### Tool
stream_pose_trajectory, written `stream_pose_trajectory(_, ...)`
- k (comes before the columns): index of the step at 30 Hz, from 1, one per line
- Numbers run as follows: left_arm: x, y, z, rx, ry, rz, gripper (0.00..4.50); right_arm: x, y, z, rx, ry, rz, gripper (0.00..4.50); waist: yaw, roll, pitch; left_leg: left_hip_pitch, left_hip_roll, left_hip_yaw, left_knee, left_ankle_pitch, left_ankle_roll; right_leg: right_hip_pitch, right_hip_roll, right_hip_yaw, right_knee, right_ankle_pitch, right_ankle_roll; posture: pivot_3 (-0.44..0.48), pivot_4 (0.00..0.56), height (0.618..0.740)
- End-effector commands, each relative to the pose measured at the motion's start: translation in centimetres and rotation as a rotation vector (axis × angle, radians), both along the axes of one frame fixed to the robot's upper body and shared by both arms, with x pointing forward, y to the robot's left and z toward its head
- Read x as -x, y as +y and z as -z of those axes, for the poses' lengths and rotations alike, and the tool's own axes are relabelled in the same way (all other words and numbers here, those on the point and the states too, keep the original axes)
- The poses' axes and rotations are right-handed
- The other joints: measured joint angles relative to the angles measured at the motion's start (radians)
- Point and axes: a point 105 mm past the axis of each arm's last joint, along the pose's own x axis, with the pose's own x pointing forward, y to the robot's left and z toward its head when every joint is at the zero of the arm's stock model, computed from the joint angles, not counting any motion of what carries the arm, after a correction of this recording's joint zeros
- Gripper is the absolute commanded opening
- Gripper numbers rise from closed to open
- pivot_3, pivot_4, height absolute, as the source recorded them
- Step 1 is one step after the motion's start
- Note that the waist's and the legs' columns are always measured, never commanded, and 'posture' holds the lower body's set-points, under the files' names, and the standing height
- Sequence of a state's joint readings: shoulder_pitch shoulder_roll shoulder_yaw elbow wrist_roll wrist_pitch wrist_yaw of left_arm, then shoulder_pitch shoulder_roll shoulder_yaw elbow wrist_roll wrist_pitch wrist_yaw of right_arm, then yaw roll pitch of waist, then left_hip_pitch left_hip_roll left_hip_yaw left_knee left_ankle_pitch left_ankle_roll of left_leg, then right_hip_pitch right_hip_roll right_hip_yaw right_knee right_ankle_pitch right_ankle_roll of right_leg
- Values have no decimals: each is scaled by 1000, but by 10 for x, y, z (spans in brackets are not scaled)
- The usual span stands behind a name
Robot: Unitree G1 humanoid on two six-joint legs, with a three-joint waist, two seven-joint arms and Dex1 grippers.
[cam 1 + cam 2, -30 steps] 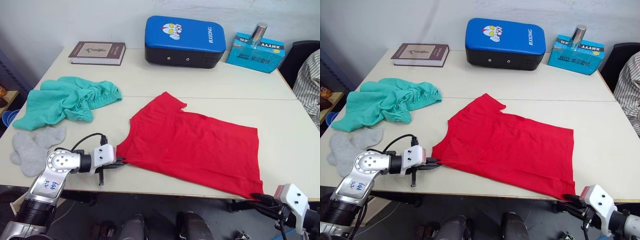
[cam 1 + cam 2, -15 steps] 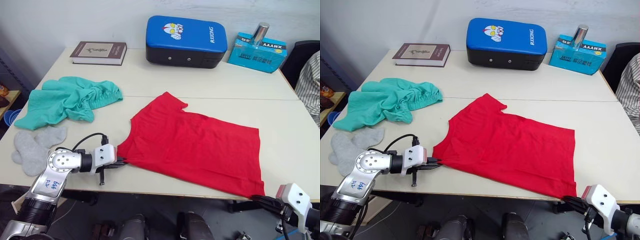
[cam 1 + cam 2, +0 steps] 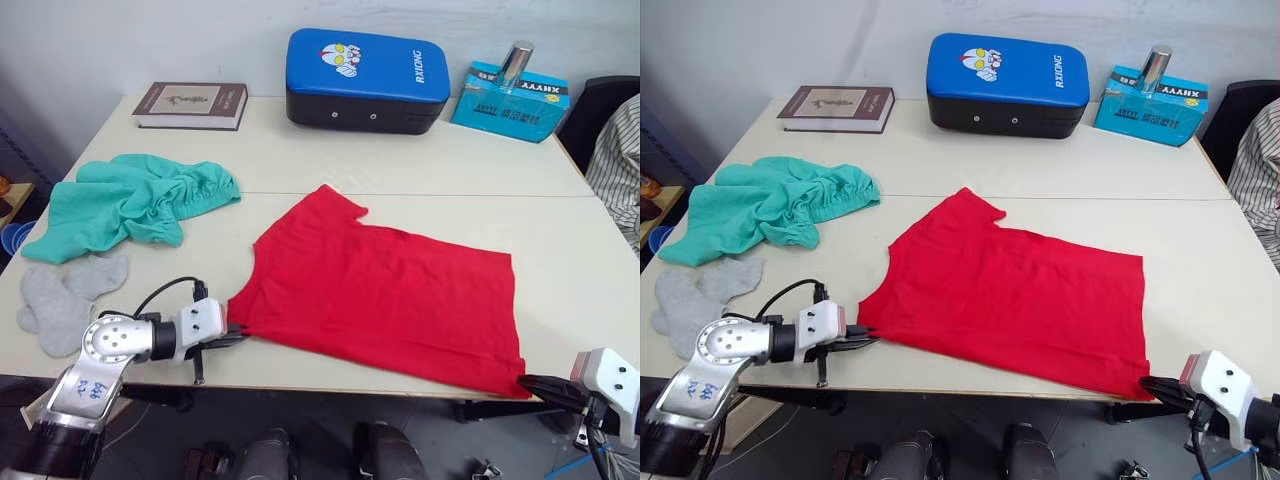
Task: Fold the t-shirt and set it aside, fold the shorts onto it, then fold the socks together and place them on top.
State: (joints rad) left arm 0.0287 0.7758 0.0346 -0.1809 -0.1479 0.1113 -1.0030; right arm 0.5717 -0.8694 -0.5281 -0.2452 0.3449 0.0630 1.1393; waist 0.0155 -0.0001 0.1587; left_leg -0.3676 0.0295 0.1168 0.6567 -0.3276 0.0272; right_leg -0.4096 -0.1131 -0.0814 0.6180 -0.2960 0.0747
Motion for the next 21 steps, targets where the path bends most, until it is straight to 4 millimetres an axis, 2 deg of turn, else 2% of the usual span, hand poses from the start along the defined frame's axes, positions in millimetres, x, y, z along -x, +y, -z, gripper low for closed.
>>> stream_pose_trajectory(1,20,3,11,-20,70,-28,0,-4,3,-7,-18,-32,-5,56,-3,0,0,0,0,0,0,0,0,0,0,0,0,0,0,0,150,740)
stream_pose_trajectory(6,32,-3,13,-5,90,-49,0,-5,11,-11,-64,-18,4,56,-1,1,1,0,0,0,-1,0,0,0,0,0,-1,0,0,0,150,740)
stream_pose_trajectory(7,31,-4,13,0,91,-51,0,-3,17,-11,-76,-5,-10,214,0,1,1,0,0,0,-1,0,0,0,0,0,-1,0,-1,0,150,740)
stream_pose_trajectory(9,30,-6,13,4,91,-55,0,0,24,-11,-82,14,-27,656,5,2,1,0,0,0,-1,0,0,0,0,0,-1,-1,-1,0,150,740)
stream_pose_trajectory(11,29,-7,12,7,92,-57,0,3,27,-9,-64,37,-53,1337,7,2,2,0,0,0,-1,0,0,0,0,0,-1,-1,-1,0,150,740)
stream_pose_trajectory(15,31,-8,14,10,104,-53,0,8,20,-2,25,35,-70,2693,8,2,2,0,0,0,-1,0,0,0,0,0,-2,-1,-1,0,150,740)
stream_pose_trajectory(21,33,-9,14,13,113,-53,0,12,2,13,78,42,-68,2693,8,2,2,0,-1,0,-2,0,0,0,0,0,-3,-1,-1,0,150,740)
